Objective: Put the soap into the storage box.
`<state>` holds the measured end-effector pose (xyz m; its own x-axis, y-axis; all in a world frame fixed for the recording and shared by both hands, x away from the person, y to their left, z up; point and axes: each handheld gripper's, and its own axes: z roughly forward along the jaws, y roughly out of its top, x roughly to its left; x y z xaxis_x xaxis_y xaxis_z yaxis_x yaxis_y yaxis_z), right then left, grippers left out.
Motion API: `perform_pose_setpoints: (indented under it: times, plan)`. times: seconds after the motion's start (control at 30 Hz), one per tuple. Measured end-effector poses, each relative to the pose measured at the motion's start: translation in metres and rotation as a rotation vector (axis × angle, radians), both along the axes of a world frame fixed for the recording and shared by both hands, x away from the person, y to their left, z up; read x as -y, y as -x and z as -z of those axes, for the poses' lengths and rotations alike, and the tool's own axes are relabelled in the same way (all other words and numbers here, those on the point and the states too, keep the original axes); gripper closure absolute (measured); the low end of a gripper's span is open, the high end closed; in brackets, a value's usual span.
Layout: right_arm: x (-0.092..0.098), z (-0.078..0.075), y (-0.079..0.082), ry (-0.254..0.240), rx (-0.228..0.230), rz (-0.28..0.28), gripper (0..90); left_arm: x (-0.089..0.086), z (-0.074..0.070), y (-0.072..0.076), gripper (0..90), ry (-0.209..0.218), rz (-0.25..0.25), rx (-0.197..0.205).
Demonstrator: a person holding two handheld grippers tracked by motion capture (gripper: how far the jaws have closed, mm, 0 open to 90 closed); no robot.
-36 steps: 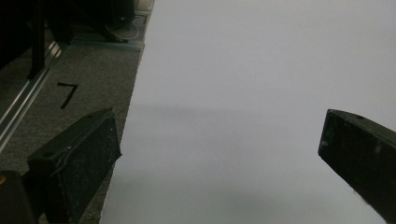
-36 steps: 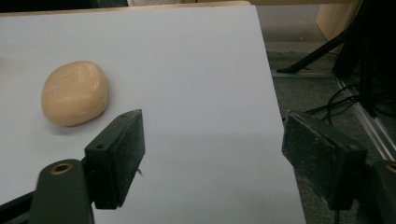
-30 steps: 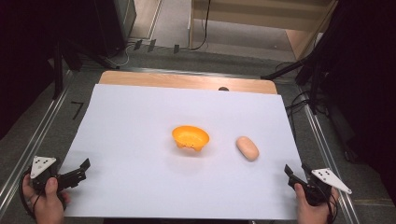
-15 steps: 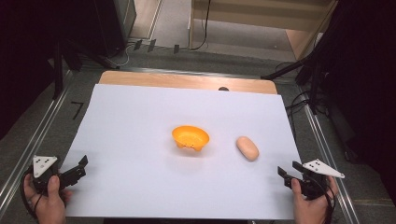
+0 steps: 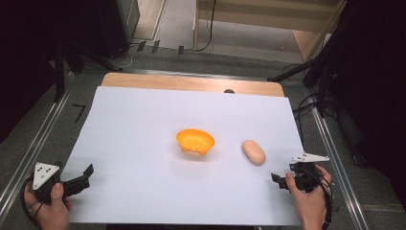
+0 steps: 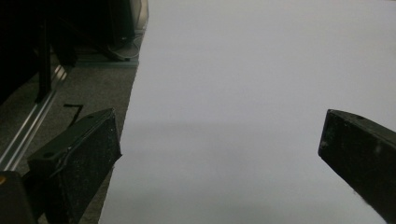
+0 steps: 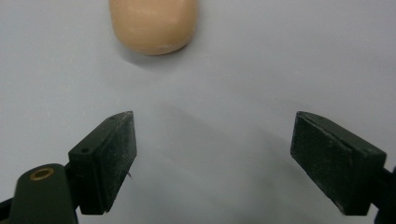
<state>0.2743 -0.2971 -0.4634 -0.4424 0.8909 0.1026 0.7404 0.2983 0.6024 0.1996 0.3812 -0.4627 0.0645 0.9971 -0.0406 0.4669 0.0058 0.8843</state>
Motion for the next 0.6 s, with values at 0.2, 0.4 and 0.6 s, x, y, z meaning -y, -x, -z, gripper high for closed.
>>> perform_pose_setpoints:
  times: [0.2, 0.4, 0.6]
  plan:
    - [-0.015, -0.005, -0.017, 0.035, -0.044, -0.035, 14.7, 0.000, 0.000, 0.000, 0.0, -0.006, 0.017, -0.008]
    - [-0.030, -0.014, -0.034, 0.035, -0.089, -0.089, 15.4, 0.001, 0.000, -0.001, 0.0, -0.013, 0.023, -0.012]
    - [-0.046, -0.022, -0.053, 0.069, -0.120, -0.117, 14.6, 0.001, 0.000, -0.001, 0.0, -0.016, 0.026, -0.012]
